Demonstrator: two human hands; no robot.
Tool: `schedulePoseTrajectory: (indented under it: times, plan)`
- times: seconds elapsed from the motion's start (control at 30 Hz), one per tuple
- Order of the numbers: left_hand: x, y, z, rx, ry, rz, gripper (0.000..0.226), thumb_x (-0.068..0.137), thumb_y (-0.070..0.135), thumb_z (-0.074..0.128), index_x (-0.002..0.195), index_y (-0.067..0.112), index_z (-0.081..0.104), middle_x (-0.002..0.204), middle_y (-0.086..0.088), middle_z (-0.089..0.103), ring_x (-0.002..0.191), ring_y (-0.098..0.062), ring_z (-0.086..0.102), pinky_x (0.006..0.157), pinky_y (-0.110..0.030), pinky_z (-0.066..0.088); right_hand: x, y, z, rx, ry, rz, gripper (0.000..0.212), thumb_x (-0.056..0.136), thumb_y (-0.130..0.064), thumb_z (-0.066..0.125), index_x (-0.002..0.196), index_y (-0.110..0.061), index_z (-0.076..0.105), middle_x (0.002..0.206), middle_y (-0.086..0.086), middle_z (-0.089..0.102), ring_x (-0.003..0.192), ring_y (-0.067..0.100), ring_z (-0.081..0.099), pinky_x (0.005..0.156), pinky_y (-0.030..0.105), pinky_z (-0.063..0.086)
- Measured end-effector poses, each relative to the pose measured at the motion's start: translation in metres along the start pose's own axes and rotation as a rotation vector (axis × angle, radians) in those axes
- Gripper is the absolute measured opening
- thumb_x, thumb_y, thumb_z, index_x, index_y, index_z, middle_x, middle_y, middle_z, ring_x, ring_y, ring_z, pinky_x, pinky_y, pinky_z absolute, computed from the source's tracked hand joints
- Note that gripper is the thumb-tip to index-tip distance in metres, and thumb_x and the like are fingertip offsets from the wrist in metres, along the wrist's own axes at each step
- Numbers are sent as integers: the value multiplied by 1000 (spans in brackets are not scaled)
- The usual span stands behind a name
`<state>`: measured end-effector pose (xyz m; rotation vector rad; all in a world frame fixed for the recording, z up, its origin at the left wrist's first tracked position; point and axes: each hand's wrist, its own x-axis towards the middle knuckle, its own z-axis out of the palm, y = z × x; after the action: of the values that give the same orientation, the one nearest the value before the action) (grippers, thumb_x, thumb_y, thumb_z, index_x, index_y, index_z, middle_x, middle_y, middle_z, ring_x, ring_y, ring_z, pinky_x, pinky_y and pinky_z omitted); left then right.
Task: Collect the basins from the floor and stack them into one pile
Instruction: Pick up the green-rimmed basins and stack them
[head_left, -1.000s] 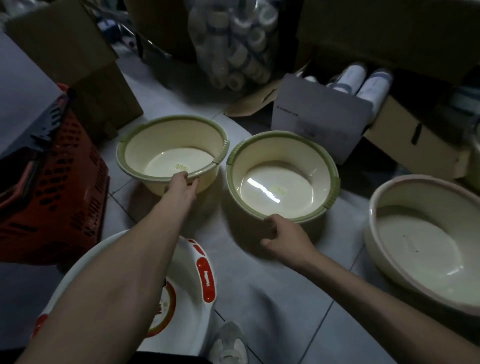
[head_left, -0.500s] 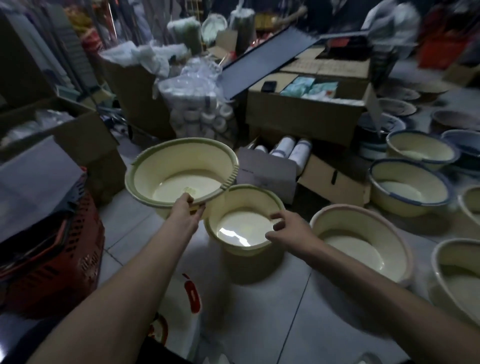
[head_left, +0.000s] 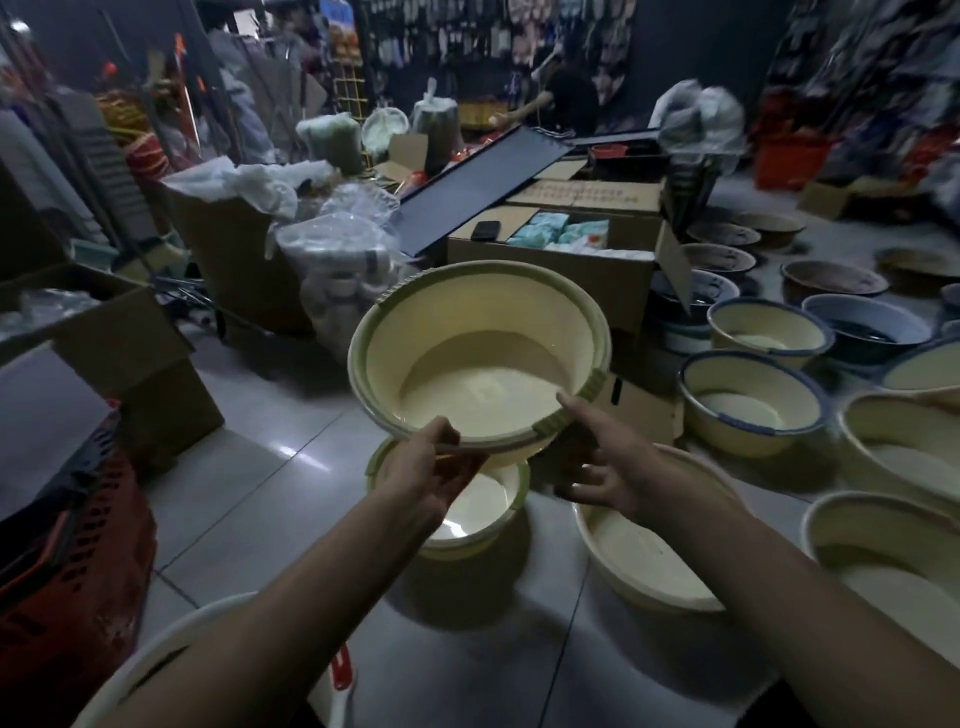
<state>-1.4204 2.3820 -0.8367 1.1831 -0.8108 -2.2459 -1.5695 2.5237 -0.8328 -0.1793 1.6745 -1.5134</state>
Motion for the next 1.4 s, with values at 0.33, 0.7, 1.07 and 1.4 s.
schedulePoseTrajectory:
  times: [0.33, 0.7, 1.07, 1.4]
  plan:
    - [53, -54, -21, 137, 57, -27, 19, 96, 16, 64, 106, 0, 62, 90, -21, 73, 81, -32, 75, 63, -37, 64, 85, 33, 20, 242, 395, 116, 58, 82, 9, 61, 136, -5, 46, 116, 21, 63, 95, 34, 68, 61, 40, 62]
    - [127, -45, -68, 25, 304, -70, 39, 96, -10, 55, 134, -6, 46, 126, -32, 59, 89, -36, 65, 60, -45, 63, 152, 66, 67, 130, 220, 233, 48, 85, -4, 75, 129, -4, 55, 117, 20, 67, 88, 30, 68, 56, 37, 57]
    - [200, -44, -97, -77, 324, -99, 45, 100, -1, 57, 144, -1, 46, 133, -28, 61, 110, -39, 64, 62, -40, 63, 153, 90, 121, -46, 21, 367, 55, 88, 2, 63, 140, -7, 47, 143, 23, 51, 128, 39, 54, 102, 46, 53]
    - [228, -115, -142, 123, 355, -352, 42, 96, 29, 68, 130, 9, 56, 130, -17, 59, 96, -31, 63, 92, -50, 53, 158, 92, 96, -262, 14, 396, 42, 91, -5, 62, 131, 0, 51, 103, 17, 63, 68, 23, 59, 46, 24, 50]
